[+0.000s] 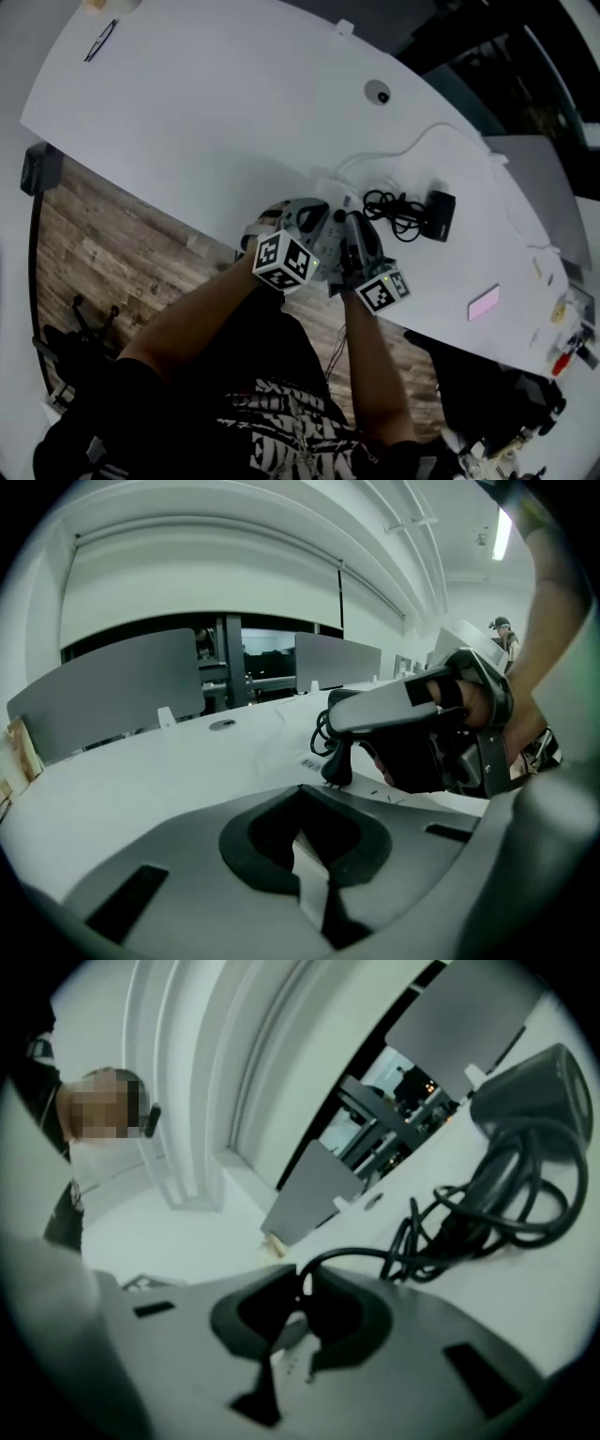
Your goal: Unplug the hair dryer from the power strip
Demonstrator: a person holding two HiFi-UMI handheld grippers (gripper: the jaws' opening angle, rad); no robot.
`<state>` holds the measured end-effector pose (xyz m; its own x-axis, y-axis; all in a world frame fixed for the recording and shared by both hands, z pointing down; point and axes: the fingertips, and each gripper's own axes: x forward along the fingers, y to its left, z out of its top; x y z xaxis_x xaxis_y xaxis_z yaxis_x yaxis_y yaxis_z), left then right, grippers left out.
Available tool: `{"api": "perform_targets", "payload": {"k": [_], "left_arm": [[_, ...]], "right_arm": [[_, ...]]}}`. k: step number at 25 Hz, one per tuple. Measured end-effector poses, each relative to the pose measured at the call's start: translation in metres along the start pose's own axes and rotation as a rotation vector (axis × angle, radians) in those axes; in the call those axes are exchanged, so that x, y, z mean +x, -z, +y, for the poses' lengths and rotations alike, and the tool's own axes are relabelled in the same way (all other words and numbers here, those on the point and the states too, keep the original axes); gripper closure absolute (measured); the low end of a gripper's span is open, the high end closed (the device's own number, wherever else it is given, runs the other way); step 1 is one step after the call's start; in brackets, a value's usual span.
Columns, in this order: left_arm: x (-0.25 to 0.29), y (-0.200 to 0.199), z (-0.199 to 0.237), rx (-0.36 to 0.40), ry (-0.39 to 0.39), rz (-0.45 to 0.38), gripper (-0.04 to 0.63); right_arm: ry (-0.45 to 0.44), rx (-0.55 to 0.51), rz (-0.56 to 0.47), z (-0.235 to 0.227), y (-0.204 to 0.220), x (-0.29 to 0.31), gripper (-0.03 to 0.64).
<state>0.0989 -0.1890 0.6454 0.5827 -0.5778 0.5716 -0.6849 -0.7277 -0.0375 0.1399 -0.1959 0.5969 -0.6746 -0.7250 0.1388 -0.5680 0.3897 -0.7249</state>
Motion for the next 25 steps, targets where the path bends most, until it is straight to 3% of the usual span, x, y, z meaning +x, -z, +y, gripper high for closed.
{"api": "perform_targets", "payload": {"k": [3, 5, 9, 11, 14, 17, 19, 22, 25], "left_arm": [[0.005, -0.004, -0.002, 0.018, 0.007, 0.012, 0.574], [0.008, -0.007, -0.003, 0.022, 0.011, 0.020, 0.574], [0.013, -0.012, -0.006, 0.009, 0.010, 0.021, 0.574], [0.013, -0.012, -0.004, 0.015, -0.007, 0.027, 0.574], [0.018, 0.001, 0.008, 0.042, -0.064, 0.089, 0.575], [0.021, 0.024, 0.016, 0.061, -0.071, 0.165, 0.575], [0.014, 0.017, 0.029, -0.020, -0.090, 0.131, 0.575], [-0.008, -0.013, 0.047, -0.125, -0.118, 0.024, 0.575], [-0.025, -0.036, 0.024, -0.173, -0.044, -0.042, 0.575]], "right_arm": [[-0.013, 0.010, -0.037, -0.001, -0.007, -0.005, 0.553], [-0.029, -0.053, -0.037, 0.006, -0.010, -0.007, 0.558], [-0.085, -0.424, 0.109, 0.026, -0.004, -0.007, 0.561], [-0.117, -0.534, 0.173, 0.030, 0.000, -0.008, 0.561], [-0.167, -0.536, 0.139, 0.041, -0.010, -0.013, 0.561], [-0.180, -0.509, 0.135, 0.041, -0.009, -0.017, 0.560], [-0.148, -0.500, 0.183, 0.028, 0.005, -0.016, 0.558], [-0.077, -0.452, 0.170, 0.019, 0.007, -0.013, 0.557], [-0.024, -0.415, 0.138, 0.016, 0.005, -0.004, 0.555]]}}
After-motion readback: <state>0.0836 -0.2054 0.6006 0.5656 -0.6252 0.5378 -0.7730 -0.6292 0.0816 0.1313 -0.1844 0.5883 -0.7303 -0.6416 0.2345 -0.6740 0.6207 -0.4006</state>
